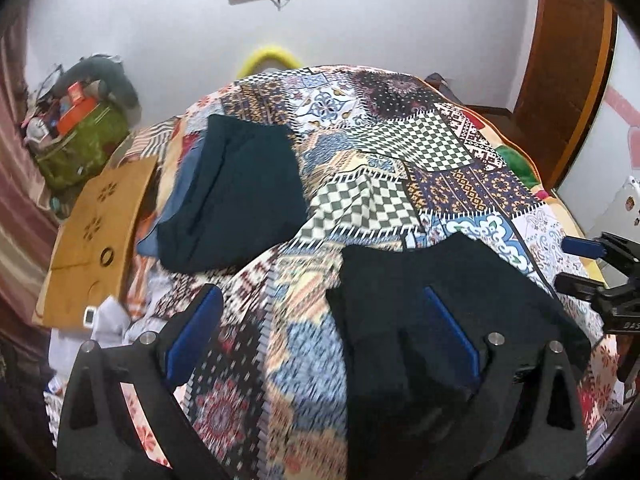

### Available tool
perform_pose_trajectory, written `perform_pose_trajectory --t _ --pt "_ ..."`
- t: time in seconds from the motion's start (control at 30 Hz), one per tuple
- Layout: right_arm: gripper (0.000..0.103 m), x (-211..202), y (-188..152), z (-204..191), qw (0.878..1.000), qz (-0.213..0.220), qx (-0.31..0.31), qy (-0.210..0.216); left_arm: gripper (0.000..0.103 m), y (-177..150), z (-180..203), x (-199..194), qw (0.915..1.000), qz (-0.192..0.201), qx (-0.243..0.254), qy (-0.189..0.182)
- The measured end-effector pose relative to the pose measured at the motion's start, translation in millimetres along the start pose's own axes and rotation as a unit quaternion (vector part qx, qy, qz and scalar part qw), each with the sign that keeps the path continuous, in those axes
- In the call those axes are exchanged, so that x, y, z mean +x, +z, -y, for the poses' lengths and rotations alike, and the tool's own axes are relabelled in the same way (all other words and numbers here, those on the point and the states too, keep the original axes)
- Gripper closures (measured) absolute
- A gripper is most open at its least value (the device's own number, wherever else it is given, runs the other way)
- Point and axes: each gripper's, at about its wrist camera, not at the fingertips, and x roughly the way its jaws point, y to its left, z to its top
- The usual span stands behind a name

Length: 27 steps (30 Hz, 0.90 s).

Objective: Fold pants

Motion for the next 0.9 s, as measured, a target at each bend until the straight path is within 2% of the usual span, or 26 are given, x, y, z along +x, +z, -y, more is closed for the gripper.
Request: perform_pose_trajectory --t 0.07,0.13,0.17,0.23,0.33,0.4,0.47,0.7,0.87,0.9 --pt "0.037 14 7 4 1.0 -0.011 0.002 0.007 0.004 6 5 13 0.9999 -0.008 0.002 -0.011" --pt "0.039 33 14 8 1.0 -0.027 0.005 0.011 0.019 11 8 32 0.9993 -0.028 -0.001 -0.023" --pt "0.044 41 17 9 0.999 -0.036 0.004 0.013 0.023 12 9 42 0.9987 -0.042 -0.001 -0.029" --pt "0.052 60 21 11 0.998 -0.056 0.004 0.022 0.038 11 11 61 0.9968 -0.069 -0.002 -0.041" --pt "0.065 83 21 12 0.996 -0.083 -0.002 0.024 0.051 7 10 84 0.9929 -0.1 -0.008 -0.064" --pt "0.072 91 18 13 0.996 -0.089 -0.014 0.026 0.052 2 8 91 0.9925 -0.103 -0.008 -0.066" --pt "0.085 93 16 14 0.995 -0.089 -0.021 0.027 0.052 -3 5 95 0.9927 -0.1 -0.01 -0.066" --pt "0.088 95 14 12 0.995 -0.094 -0.031 0.016 0.051 -5 6 96 0.9938 -0.095 -0.001 -0.058" --pt "0.087 71 26 7 0.996 -0.078 -0.033 0.014 0.05 5 10 67 0.9972 -0.066 0.019 -0.03" --pt "0.086 61 28 4 0.997 -0.068 -0.035 0.015 0.045 7 11 57 0.9978 -0.055 0.022 -0.032"
